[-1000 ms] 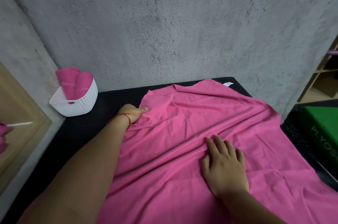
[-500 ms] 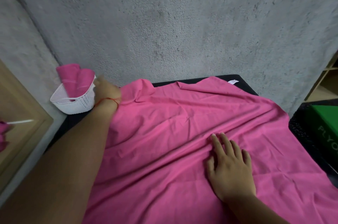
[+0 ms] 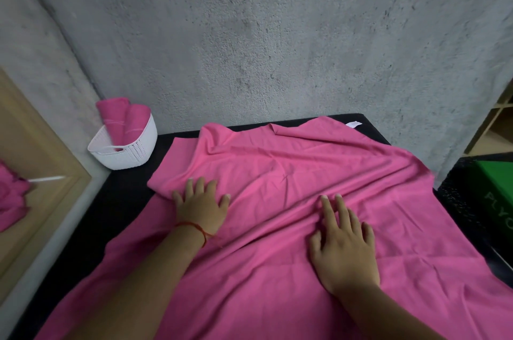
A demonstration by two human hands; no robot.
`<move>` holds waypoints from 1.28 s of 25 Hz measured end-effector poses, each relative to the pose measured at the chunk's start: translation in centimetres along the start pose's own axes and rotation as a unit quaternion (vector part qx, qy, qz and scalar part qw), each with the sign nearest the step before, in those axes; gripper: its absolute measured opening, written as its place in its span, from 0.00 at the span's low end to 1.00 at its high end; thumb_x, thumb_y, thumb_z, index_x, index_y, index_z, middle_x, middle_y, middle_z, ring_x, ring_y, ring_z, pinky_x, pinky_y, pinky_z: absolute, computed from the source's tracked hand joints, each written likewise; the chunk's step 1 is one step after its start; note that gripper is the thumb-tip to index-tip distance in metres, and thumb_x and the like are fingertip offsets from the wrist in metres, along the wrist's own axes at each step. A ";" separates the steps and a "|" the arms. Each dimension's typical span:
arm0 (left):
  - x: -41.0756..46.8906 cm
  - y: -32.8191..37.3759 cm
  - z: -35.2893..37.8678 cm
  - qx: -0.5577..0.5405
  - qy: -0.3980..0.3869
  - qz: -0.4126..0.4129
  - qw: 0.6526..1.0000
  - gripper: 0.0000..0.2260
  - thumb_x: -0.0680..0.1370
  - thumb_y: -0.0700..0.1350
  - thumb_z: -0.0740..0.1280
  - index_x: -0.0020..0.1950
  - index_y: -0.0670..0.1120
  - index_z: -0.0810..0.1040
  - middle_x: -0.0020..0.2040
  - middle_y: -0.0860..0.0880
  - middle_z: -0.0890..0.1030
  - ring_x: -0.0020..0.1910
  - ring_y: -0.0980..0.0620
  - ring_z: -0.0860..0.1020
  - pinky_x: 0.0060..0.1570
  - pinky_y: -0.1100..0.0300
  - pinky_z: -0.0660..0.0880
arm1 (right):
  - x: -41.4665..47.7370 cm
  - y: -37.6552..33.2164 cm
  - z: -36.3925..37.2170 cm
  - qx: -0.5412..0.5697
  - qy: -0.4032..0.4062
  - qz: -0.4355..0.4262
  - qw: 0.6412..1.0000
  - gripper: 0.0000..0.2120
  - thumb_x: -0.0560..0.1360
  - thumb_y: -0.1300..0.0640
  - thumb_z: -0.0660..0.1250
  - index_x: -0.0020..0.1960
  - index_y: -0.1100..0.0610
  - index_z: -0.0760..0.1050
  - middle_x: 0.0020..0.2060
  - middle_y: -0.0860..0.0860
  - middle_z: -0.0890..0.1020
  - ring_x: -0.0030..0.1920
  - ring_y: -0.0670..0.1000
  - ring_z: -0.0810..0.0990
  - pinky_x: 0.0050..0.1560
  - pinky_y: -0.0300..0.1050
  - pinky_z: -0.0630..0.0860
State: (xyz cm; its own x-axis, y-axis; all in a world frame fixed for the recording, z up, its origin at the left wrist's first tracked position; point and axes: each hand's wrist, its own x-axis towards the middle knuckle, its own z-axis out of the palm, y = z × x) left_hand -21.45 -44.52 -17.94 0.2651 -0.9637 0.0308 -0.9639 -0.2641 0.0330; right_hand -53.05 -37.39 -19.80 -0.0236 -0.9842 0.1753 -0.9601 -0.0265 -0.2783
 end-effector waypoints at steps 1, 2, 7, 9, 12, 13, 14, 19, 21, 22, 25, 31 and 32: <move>-1.3 -0.4 0.0 0.007 0.015 -0.001 1.000 0.29 0.82 0.65 0.52 0.81 0.55 0.63 0.83 0.48 0.60 0.83 0.42 0.54 0.76 0.31 0.52 | -0.1 0.0 0.0 0.002 -0.002 -0.003 1.000 0.39 0.79 0.40 0.52 0.87 0.44 0.45 0.86 0.51 0.53 0.82 0.57 0.61 0.79 0.63 0.58; -2.4 -0.8 -0.1 0.005 0.026 -0.002 1.000 0.29 0.82 0.65 0.52 0.81 0.55 0.63 0.83 0.48 0.60 0.83 0.42 0.54 0.76 0.31 0.52 | -0.3 0.2 0.0 0.002 -0.005 -0.005 1.000 0.39 0.79 0.39 0.52 0.87 0.43 0.42 0.86 0.52 0.52 0.82 0.59 0.60 0.80 0.63 0.57; -7.2 -6.6 -0.3 -0.070 0.020 -0.039 0.997 0.32 0.79 0.67 0.59 0.80 0.54 0.65 0.81 0.48 0.63 0.81 0.42 0.60 0.74 0.32 0.61 | -2.3 1.5 -0.2 -0.020 -0.024 -0.008 0.999 0.38 0.80 0.36 0.47 0.87 0.45 0.46 0.86 0.55 0.51 0.83 0.64 0.57 0.81 0.65 0.55; -9.1 -10.3 0.0 -0.075 0.019 -0.089 0.993 0.36 0.78 0.70 0.57 0.82 0.51 0.63 0.82 0.46 0.63 0.80 0.41 0.61 0.74 0.35 0.62 | -3.4 2.2 -0.7 -0.032 -0.051 -0.003 0.998 0.39 0.79 0.35 0.44 0.87 0.47 0.48 0.86 0.56 0.53 0.84 0.64 0.55 0.82 0.65 0.53; -12.5 -13.9 0.9 -0.081 0.009 -0.150 0.985 0.37 0.82 0.69 0.53 0.85 0.48 0.56 0.85 0.49 0.56 0.83 0.46 0.54 0.79 0.39 0.53 | -5.4 3.5 -1.3 -0.038 -0.063 -0.012 0.997 0.40 0.79 0.31 0.41 0.87 0.47 0.48 0.86 0.57 0.54 0.85 0.62 0.52 0.82 0.63 0.50; -13.9 -14.4 1.0 -0.088 0.021 -0.158 0.983 0.37 0.82 0.68 0.53 0.85 0.47 0.55 0.85 0.48 0.55 0.83 0.46 0.53 0.80 0.40 0.51 | -6.2 4.0 -1.7 -0.046 -0.070 -0.019 0.996 0.40 0.78 0.30 0.39 0.87 0.46 0.46 0.86 0.56 0.51 0.85 0.61 0.50 0.83 0.63 0.49; -15.1 -14.7 1.0 -0.091 0.035 -0.166 0.981 0.37 0.82 0.67 0.53 0.85 0.47 0.55 0.85 0.48 0.55 0.84 0.46 0.53 0.80 0.40 0.50 | -6.8 4.4 -2.0 -0.052 -0.078 -0.026 0.995 0.41 0.78 0.29 0.38 0.87 0.45 0.44 0.86 0.55 0.49 0.86 0.60 0.47 0.83 0.62 0.47; -21.2 -15.1 1.5 -0.110 0.049 -0.217 0.969 0.39 0.82 0.68 0.53 0.85 0.47 0.50 0.85 0.44 0.52 0.84 0.44 0.51 0.80 0.41 0.48 | -10.4 5.8 -3.9 -0.069 -0.101 -0.038 0.992 0.40 0.77 0.29 0.35 0.86 0.42 0.38 0.86 0.50 0.41 0.86 0.56 0.41 0.83 0.62 0.44; -22.9 -15.1 1.3 -0.112 0.039 -0.235 0.965 0.39 0.81 0.68 0.53 0.86 0.47 0.48 0.85 0.43 0.50 0.84 0.42 0.49 0.80 0.39 0.48 | -12.0 6.0 -4.5 -0.074 -0.106 -0.036 0.991 0.40 0.77 0.29 0.34 0.86 0.41 0.38 0.86 0.49 0.41 0.86 0.56 0.41 0.83 0.63 0.44; -23.4 -15.0 1.3 -0.108 0.030 -0.243 0.964 0.39 0.82 0.68 0.52 0.86 0.48 0.47 0.85 0.43 0.49 0.84 0.42 0.48 0.79 0.38 0.48 | -12.8 6.1 -4.6 -0.074 -0.106 -0.036 0.991 0.40 0.76 0.29 0.33 0.86 0.41 0.38 0.86 0.49 0.41 0.86 0.56 0.41 0.83 0.63 0.44; -23.9 -13.8 0.6 -0.077 0.025 -0.243 0.967 0.33 0.84 0.62 0.52 0.86 0.48 0.50 0.86 0.44 0.48 0.84 0.41 0.47 0.78 0.35 0.50 | -14.0 6.2 -4.9 -0.069 -0.110 -0.030 0.991 0.40 0.76 0.29 0.33 0.86 0.41 0.39 0.86 0.50 0.41 0.86 0.57 0.42 0.82 0.64 0.44; -19.1 -3.2 -2.2 -0.059 -0.027 -0.018 0.998 0.28 0.84 0.61 0.54 0.84 0.56 0.57 0.85 0.52 0.54 0.84 0.46 0.50 0.78 0.38 0.53 | -15.2 5.7 -5.1 -0.087 -0.148 -0.027 0.985 0.38 0.80 0.29 0.41 0.87 0.42 0.48 0.86 0.52 0.50 0.85 0.58 0.50 0.80 0.66 0.50; -17.8 -1.4 -2.3 -0.064 -0.041 0.015 0.997 0.28 0.84 0.61 0.54 0.83 0.56 0.57 0.85 0.53 0.55 0.84 0.47 0.51 0.78 0.39 0.54 | -15.1 5.7 -5.1 -0.087 -0.132 -0.030 0.987 0.37 0.80 0.29 0.47 0.85 0.43 0.58 0.84 0.54 0.61 0.83 0.60 0.60 0.76 0.67 0.59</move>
State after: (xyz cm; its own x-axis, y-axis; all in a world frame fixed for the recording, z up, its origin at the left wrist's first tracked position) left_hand -24.77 -26.88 -16.27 0.2278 -0.9725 -0.0476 -0.9591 -0.2326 0.1616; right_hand -59.57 -21.78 -19.18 0.0858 -0.9937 -0.0716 -0.9914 -0.0780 -0.1049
